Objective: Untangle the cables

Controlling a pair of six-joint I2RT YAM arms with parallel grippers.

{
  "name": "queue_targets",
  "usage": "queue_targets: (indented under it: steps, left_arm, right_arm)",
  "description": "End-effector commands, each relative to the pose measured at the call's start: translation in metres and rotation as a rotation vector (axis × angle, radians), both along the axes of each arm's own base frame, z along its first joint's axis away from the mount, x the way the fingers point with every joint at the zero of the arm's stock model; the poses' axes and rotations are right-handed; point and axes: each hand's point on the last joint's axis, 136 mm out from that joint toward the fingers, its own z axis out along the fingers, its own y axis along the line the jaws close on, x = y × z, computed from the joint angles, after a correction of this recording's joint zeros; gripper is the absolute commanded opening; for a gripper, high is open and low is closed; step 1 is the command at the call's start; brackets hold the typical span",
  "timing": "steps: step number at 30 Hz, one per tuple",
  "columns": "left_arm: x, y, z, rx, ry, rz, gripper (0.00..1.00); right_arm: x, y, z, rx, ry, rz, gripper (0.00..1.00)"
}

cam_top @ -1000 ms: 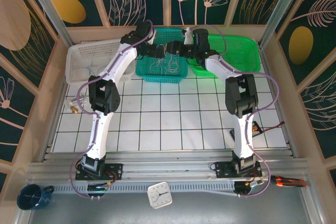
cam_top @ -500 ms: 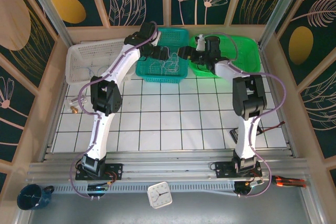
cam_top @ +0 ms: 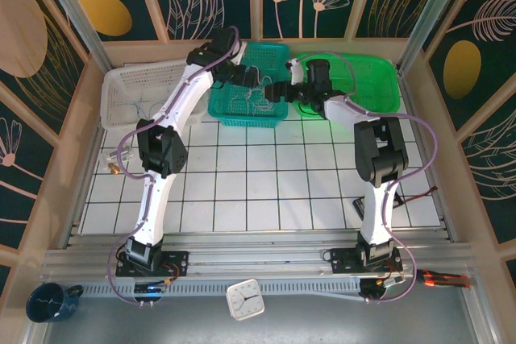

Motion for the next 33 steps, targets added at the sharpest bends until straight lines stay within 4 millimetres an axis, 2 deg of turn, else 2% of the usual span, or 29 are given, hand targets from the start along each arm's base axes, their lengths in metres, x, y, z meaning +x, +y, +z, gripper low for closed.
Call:
queue_targets:
  steps: [1, 4, 6, 7, 9, 11, 16, 18, 21, 23, 28, 29, 32, 33]
  left_arm:
    - [-0.012, 0.002, 0.046, -0.026, -0.043, -0.028, 0.99]
    - [-0.013, 0.001, 0.056, -0.025, -0.054, -0.033, 0.99]
    - [-0.014, 0.002, 0.058, -0.025, -0.058, -0.033, 0.99]
    - [-0.015, 0.002, 0.059, -0.024, -0.059, -0.033, 0.99]
    - [-0.016, 0.003, 0.059, -0.019, -0.053, -0.035, 0.99]
    - [-0.019, 0.004, 0.056, -0.012, -0.043, -0.035, 0.99]
    - [-0.029, 0.007, 0.042, 0.019, 0.01, -0.056, 0.99]
    - [-0.035, 0.007, 0.037, 0.029, 0.027, -0.072, 0.99]
    - [-0.042, 0.007, 0.039, 0.023, 0.022, -0.09, 0.99]
    - [-0.045, 0.008, 0.045, 0.012, -0.001, -0.088, 0.99]
    - [-0.051, 0.018, 0.062, -0.008, -0.074, -0.044, 0.99]
    - [-0.052, 0.02, 0.065, -0.013, -0.085, -0.034, 0.99]
    - [-0.057, 0.023, 0.076, -0.037, -0.115, -0.012, 0.99]
    - [-0.059, 0.023, 0.082, -0.051, -0.13, -0.008, 0.99]
  right_arm:
    - [0.009, 0.016, 0.007, -0.056, -0.079, 0.028, 0.89]
    - [0.018, 0.022, 0.013, -0.037, -0.093, 0.017, 0.86]
    - [0.026, 0.023, 0.02, -0.017, -0.103, 0.002, 0.74]
    - [0.032, 0.022, 0.022, -0.009, -0.101, -0.013, 0.63]
    - [0.047, 0.015, 0.027, 0.024, -0.086, -0.064, 0.28]
    - [0.063, 0.004, 0.034, 0.085, -0.065, -0.114, 0.0]
    - [0.103, -0.032, 0.051, 0.272, -0.015, -0.247, 0.0]
    - [0.117, -0.036, 0.05, 0.298, 0.003, -0.271, 0.0]
    - [0.128, -0.024, 0.043, 0.266, 0.02, -0.257, 0.0]
    - [0.13, -0.009, 0.04, 0.217, 0.016, -0.231, 0.0]
    - [0.113, 0.023, 0.032, 0.119, 0.017, -0.173, 0.0]
    - [0.11, 0.026, 0.029, 0.094, 0.022, -0.175, 0.02]
    - [0.101, 0.028, 0.018, -0.02, 0.051, -0.212, 0.79]
    - [0.097, 0.026, 0.015, -0.073, 0.058, -0.226, 0.99]
